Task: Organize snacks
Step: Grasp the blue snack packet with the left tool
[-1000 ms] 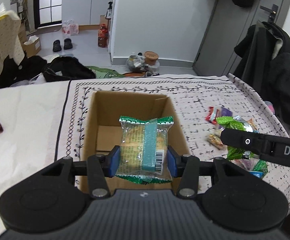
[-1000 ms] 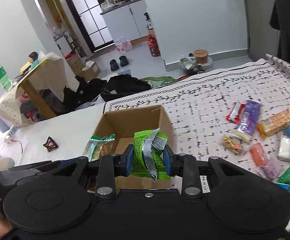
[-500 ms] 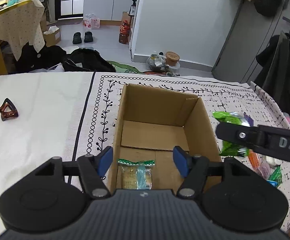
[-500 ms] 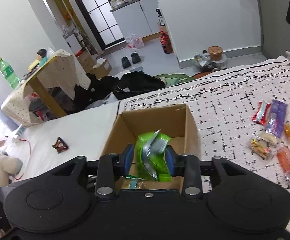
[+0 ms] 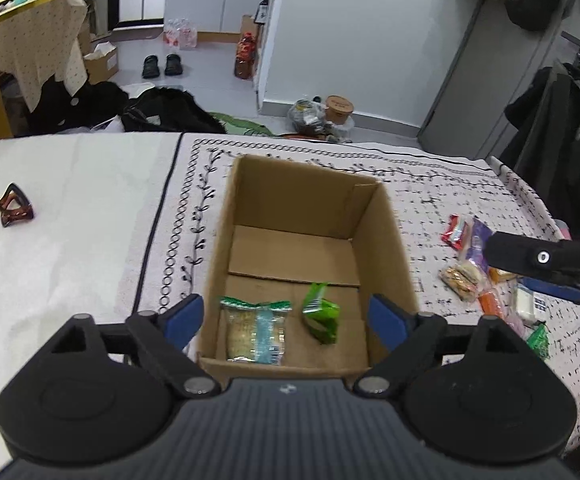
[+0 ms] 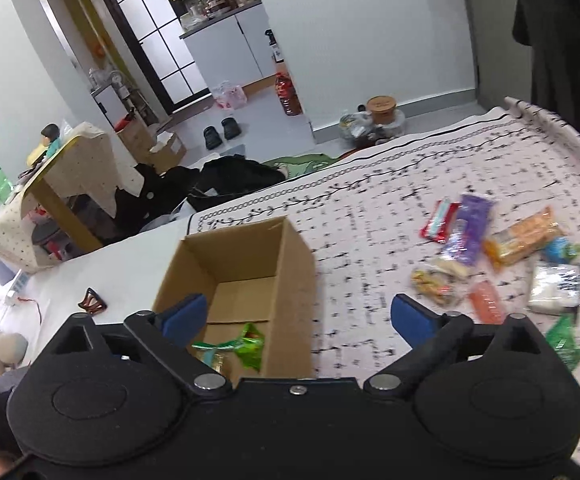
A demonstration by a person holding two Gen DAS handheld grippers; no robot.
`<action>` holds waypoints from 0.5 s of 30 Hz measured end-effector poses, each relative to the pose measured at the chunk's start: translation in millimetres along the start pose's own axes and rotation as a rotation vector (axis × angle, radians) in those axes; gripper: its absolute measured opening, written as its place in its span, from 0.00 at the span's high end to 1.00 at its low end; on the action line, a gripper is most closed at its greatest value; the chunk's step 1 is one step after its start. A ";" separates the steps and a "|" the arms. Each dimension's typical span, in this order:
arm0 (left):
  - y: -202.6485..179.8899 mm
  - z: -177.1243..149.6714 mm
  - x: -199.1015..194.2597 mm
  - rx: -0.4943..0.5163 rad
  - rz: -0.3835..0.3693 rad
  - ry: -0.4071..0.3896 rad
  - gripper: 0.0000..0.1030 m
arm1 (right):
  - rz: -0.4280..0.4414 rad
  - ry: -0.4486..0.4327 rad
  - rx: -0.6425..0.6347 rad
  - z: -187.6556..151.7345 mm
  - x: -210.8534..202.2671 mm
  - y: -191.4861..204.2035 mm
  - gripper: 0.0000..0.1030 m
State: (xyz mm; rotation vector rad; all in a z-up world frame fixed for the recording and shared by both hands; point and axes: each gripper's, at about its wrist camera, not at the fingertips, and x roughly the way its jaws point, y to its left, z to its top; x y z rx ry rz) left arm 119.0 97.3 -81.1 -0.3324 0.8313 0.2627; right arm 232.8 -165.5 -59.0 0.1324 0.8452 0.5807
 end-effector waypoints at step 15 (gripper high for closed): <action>-52.4 -1.5 -9.7 0.068 -0.074 -0.039 0.00 | -0.066 -0.046 0.021 -5.8 -40.9 -53.5 0.00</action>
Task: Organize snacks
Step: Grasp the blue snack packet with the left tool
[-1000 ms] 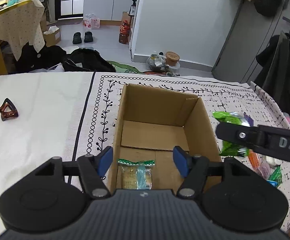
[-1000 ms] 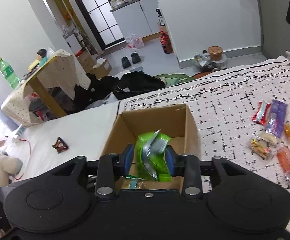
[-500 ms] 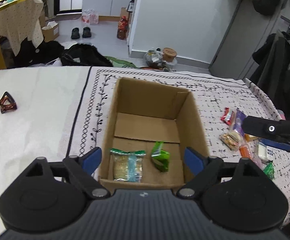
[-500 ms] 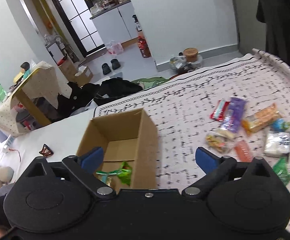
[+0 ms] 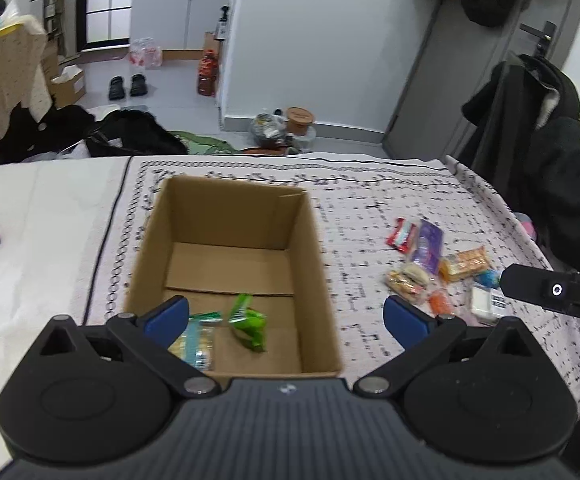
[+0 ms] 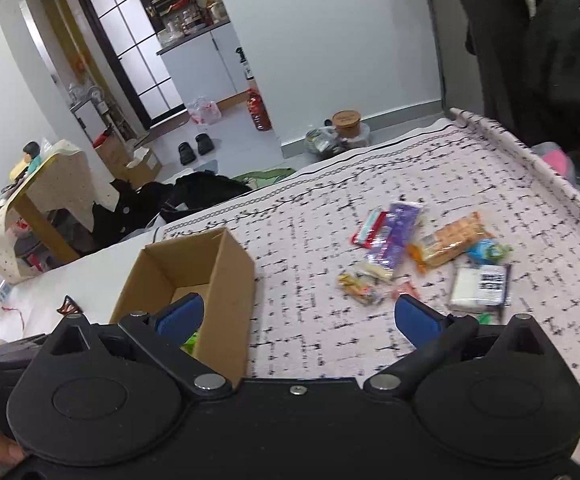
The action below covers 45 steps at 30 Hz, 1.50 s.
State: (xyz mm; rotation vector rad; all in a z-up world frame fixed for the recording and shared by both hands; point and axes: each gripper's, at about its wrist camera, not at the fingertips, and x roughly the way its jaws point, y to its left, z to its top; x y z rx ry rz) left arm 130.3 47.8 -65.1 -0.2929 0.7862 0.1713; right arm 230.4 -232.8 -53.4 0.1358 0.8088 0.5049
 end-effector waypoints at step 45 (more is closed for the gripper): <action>-158.5 -22.8 82.4 0.242 -0.205 0.135 0.02 | -0.108 0.116 0.139 -42.1 6.6 -168.9 0.27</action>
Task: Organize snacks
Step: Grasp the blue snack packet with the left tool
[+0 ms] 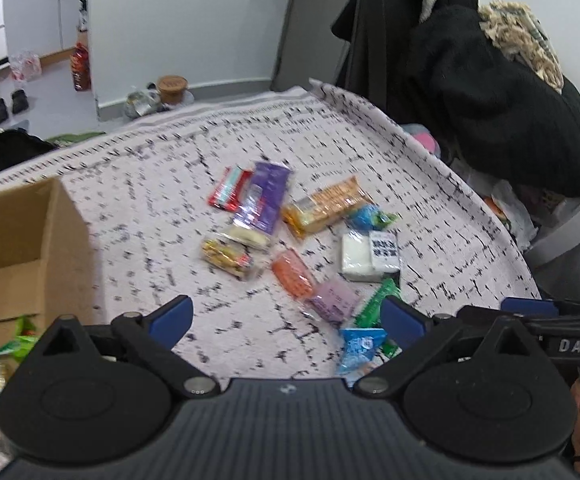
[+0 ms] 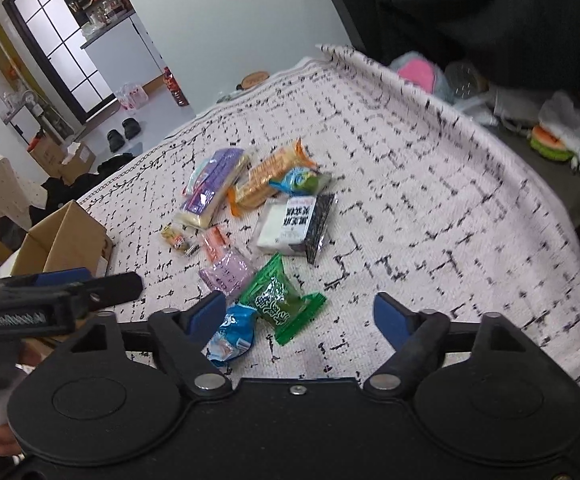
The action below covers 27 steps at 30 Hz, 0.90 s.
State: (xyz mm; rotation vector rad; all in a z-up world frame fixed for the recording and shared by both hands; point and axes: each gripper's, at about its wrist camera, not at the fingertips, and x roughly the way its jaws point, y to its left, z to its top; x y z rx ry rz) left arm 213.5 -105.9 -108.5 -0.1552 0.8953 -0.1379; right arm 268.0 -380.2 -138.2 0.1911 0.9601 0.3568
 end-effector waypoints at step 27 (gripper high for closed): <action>-38.0 -19.7 90.2 0.053 -0.099 0.236 0.62 | 0.111 0.028 0.045 5.2 37.6 -22.2 0.41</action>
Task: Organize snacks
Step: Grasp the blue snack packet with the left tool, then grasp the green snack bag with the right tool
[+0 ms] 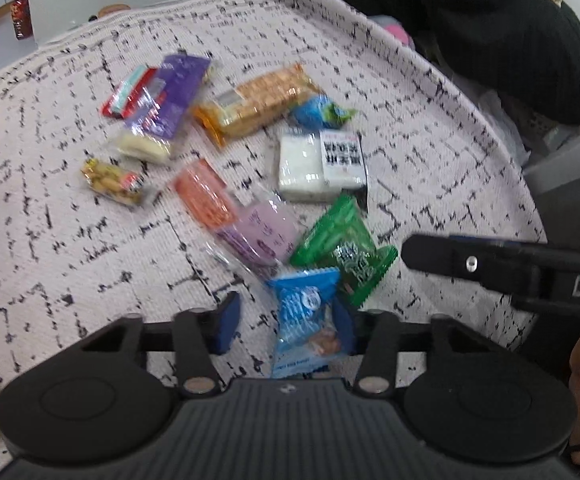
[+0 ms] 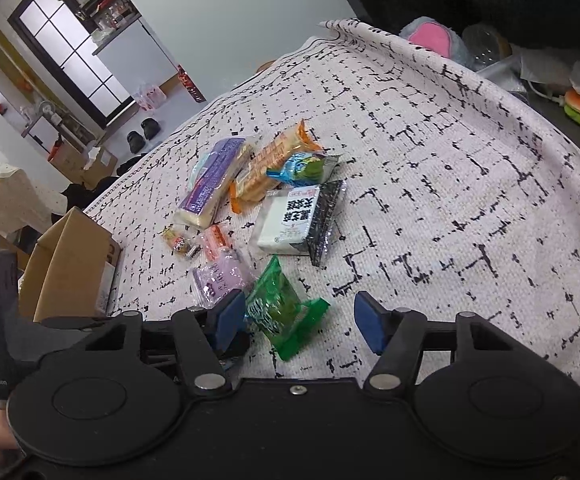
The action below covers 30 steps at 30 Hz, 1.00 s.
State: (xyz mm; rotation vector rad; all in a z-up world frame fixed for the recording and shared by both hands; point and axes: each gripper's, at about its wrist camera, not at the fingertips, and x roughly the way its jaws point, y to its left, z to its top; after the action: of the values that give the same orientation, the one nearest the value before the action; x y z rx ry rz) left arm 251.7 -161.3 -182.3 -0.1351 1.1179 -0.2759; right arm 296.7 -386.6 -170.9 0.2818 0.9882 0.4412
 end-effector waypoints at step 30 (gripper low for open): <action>45.3 -14.4 -49.1 -0.114 0.102 -0.072 0.80 | -0.009 0.087 -0.214 -15.1 55.5 55.5 0.60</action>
State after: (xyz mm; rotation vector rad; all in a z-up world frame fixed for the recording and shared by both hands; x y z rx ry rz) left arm 225.5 -103.5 -157.1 -0.1872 1.0652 -0.1149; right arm 297.3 -310.8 -196.5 0.0659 1.0175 0.5495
